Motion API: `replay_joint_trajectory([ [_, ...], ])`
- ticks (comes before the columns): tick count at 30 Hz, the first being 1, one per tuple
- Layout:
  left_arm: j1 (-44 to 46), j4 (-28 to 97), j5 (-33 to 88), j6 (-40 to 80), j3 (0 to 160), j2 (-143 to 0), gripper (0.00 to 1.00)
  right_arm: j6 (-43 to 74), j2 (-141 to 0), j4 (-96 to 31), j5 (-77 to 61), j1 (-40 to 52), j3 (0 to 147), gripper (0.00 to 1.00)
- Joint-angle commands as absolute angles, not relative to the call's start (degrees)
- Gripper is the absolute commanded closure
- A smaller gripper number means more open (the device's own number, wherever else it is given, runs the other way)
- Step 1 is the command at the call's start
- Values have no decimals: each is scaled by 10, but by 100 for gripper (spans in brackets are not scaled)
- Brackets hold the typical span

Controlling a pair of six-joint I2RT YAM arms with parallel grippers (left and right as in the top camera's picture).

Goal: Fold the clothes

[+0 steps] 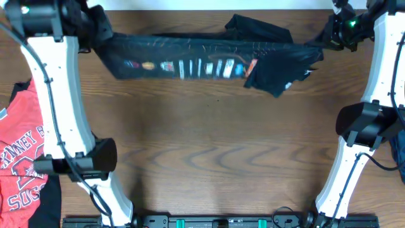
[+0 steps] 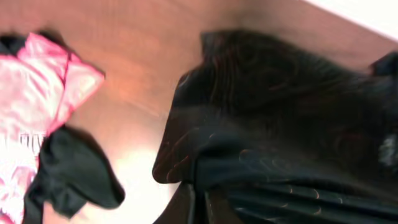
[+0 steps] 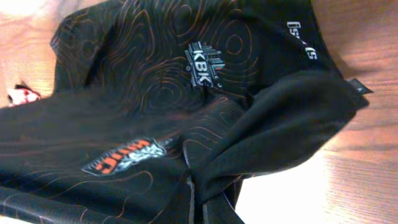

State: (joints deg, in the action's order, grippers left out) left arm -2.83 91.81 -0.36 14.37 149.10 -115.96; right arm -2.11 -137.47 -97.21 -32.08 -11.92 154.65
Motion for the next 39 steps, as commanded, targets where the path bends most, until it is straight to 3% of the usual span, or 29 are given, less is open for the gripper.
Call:
replay_joint_trajectory([
  [1,-48,931,-54,151,1493,-1162,94,-47,-1360,-973,-268,-131,1556,99],
  [27,-10,879,-60,155,1493,-1126,94,-74,-1320,-970,-253,-120,1555,98],
  [39,34,822,-87,143,1493,-983,94,-55,-1154,-938,-224,-117,1555,98],
])
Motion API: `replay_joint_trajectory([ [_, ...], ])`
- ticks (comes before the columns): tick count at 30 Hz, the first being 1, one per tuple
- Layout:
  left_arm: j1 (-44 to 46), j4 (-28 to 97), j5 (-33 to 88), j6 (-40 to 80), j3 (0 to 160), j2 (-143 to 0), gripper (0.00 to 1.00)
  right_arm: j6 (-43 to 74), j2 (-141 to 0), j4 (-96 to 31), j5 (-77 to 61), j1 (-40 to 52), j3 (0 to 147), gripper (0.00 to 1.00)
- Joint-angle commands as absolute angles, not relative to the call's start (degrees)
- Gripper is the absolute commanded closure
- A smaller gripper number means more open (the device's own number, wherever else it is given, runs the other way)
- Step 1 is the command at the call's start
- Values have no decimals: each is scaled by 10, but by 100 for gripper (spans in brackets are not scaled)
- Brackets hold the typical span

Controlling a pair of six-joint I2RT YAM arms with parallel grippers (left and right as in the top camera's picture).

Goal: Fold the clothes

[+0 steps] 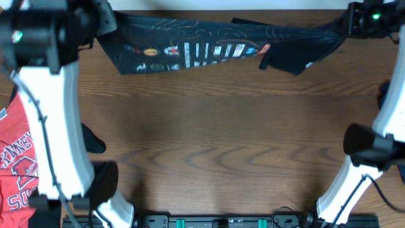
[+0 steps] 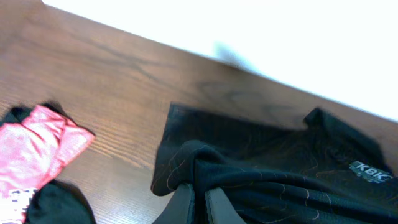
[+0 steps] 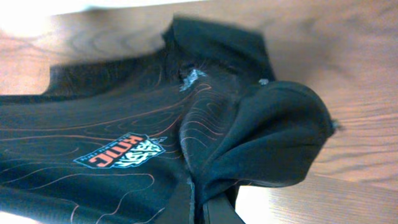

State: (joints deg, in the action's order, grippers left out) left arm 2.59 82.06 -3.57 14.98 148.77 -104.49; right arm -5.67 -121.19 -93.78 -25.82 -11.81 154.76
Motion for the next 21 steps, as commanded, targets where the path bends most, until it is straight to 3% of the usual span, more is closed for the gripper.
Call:
replay_joint_trajectory([
  [1,41,824,-92,138,1493,-967,94,-54,-1139,-938,-224,-115,1555,98],
  [11,144,839,-171,120,1493,-776,94,-19,-974,-952,-186,-107,1555,98],
  [21,149,839,-172,120,1493,-642,94,47,-801,-928,-102,-107,1555,98],
])
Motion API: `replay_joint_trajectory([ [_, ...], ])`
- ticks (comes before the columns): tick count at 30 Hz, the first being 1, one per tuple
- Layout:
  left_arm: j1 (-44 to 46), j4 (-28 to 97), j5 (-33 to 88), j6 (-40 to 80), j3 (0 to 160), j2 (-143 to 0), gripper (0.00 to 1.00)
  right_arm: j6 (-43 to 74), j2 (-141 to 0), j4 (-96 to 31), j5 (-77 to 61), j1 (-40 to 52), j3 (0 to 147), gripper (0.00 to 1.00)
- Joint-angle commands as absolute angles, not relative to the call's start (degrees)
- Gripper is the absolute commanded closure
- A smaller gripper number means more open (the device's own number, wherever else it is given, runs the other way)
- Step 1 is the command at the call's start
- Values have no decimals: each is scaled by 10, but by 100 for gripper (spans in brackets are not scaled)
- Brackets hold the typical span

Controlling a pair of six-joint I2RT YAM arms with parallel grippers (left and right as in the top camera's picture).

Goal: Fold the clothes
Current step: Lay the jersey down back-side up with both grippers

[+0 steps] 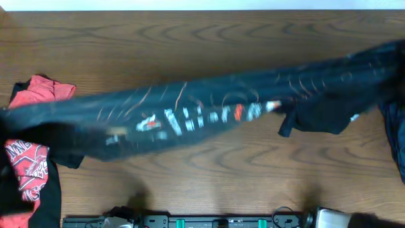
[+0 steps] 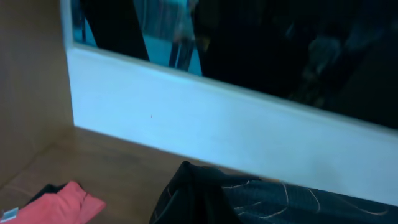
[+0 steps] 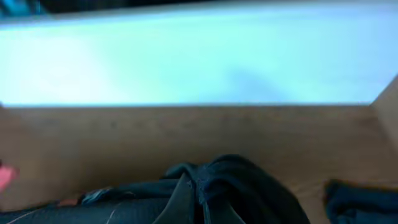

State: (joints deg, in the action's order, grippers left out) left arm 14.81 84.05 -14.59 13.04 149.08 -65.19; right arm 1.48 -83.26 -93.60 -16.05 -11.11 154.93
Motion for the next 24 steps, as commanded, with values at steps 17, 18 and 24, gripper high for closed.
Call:
replay_joint_trajectory([
  [17,149,825,-177,98,1486,-769,93,107,-839,-948,-35,-107,1554,99],
  [18,149,825,-177,99,1486,-787,93,109,-855,-952,-37,-107,1554,98],
  [24,149,818,-177,99,1486,-949,93,113,-999,-960,-63,-107,1554,99],
])
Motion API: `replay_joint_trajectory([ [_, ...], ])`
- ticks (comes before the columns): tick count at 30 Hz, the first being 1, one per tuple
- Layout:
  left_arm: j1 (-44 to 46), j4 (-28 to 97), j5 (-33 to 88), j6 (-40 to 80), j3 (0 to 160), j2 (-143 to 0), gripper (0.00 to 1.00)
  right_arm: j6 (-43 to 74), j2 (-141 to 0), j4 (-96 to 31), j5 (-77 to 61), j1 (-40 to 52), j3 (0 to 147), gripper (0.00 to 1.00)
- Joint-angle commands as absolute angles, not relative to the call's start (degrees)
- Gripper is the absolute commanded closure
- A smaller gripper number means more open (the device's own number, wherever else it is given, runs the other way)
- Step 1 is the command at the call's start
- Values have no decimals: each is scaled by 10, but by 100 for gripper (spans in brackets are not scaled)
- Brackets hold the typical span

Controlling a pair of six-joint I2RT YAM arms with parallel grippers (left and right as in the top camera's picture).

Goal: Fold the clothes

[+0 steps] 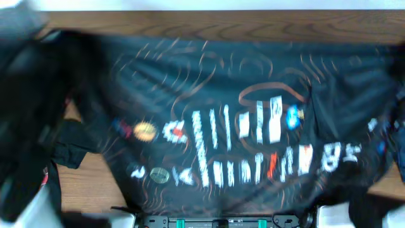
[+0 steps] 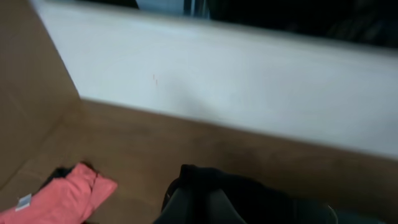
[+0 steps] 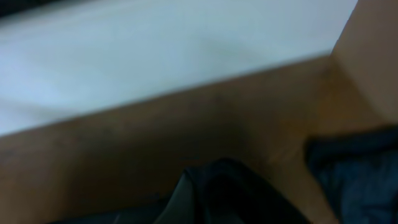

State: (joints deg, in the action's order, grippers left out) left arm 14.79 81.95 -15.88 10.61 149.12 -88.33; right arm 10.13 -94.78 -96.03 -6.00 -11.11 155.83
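A black shirt (image 1: 221, 139) with white bars, coloured logos and orange contour lines hangs spread wide close under the overhead camera, blurred and filling most of that view. My left gripper (image 2: 198, 208) is shut on a bunched black edge of the shirt (image 2: 249, 196), high above the table. At the other side, my right gripper (image 3: 200, 199) is shut on another dark fold of the shirt (image 3: 236, 186). In the overhead view the cloth hides both grippers.
A red garment (image 2: 65, 193) lies on the wooden table (image 2: 137, 143) at the left, far below. A dark blue garment (image 3: 360, 168) lies at the table's right edge. A white wall (image 2: 249, 81) rises behind the table's far edge (image 1: 253, 22).
The shirt, a tilted blurred band across the middle of the overhead view, now hangs spread open and much nearer the camera. Both grippers still grip its edges.
The shirt first lay stretched along the far edge of the table, a gripper shut on each end. Then it was pulled further back and taut. After that it was lifted off the table as a slanting band, and now it hangs open, high above the table.
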Motion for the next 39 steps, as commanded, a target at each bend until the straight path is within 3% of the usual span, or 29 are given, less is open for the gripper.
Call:
replay_joint_trajectory([
  [1,149,816,-177,99,1486,-978,93,112,-1025,-957,-63,-107,1554,99],
  [10,135,755,-169,101,1486,-1229,94,95,-1226,-925,-65,-107,1554,99],
  [18,94,707,-120,108,1486,-1369,94,89,-1383,-899,-67,-100,1554,99],
  [39,74,610,-119,99,1483,-1437,94,87,-1444,-757,-25,-97,1554,99],
])
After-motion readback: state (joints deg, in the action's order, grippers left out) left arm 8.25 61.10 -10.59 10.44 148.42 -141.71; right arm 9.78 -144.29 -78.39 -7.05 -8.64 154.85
